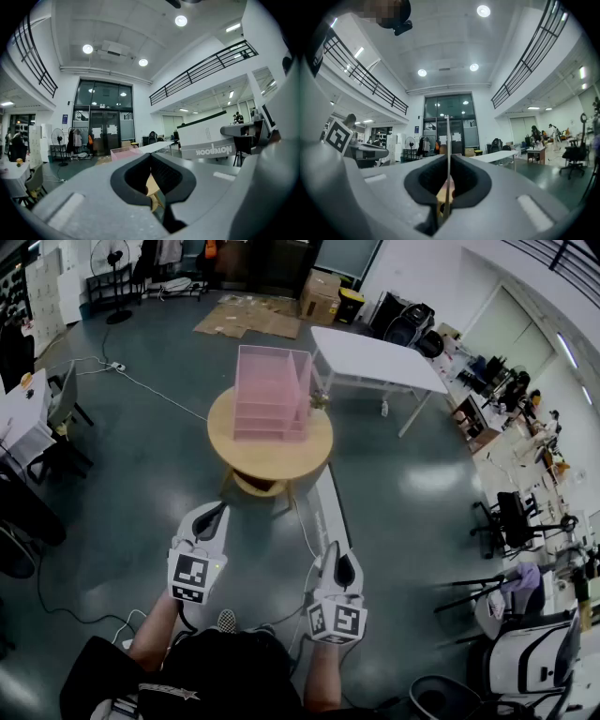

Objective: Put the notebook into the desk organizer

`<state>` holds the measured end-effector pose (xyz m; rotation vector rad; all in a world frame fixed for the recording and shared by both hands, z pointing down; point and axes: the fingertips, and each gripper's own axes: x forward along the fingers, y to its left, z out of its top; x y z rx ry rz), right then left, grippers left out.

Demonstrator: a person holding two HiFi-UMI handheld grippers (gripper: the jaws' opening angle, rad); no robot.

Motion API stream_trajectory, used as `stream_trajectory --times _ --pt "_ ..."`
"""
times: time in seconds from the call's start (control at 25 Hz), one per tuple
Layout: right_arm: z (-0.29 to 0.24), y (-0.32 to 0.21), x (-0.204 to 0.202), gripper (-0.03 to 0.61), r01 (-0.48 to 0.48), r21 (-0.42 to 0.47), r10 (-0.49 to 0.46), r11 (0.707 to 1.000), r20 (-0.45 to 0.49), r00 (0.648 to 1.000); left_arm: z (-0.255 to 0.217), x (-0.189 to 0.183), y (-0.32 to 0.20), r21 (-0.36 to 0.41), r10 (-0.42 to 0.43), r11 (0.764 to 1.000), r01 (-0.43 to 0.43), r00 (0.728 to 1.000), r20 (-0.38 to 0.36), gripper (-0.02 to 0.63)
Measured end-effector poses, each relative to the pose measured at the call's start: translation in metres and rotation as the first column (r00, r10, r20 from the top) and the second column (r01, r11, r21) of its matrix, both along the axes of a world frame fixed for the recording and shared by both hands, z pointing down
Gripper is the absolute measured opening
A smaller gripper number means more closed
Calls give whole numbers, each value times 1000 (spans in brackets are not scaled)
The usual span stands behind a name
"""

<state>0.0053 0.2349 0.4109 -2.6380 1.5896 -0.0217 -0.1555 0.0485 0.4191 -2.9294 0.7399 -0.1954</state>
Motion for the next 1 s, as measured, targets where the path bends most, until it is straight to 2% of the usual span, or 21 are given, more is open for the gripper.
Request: stream_trajectory --times 0.6,0.8,1.0 --pt "-4 -19 -4 12 18 4 -18 1000 -27 999 2 -10 -22 -7 -28 1000 28 1000 -9 11" --pt "-3 -44 9 12 49 6 -48 999 -25 999 3 -3 -41 -8 -57 998 57 998 -2 11" --pt "4 -75 42 12 86 6 -86 996 -14 996 10 20 -65 -11 -96 995 97 995 13 11"
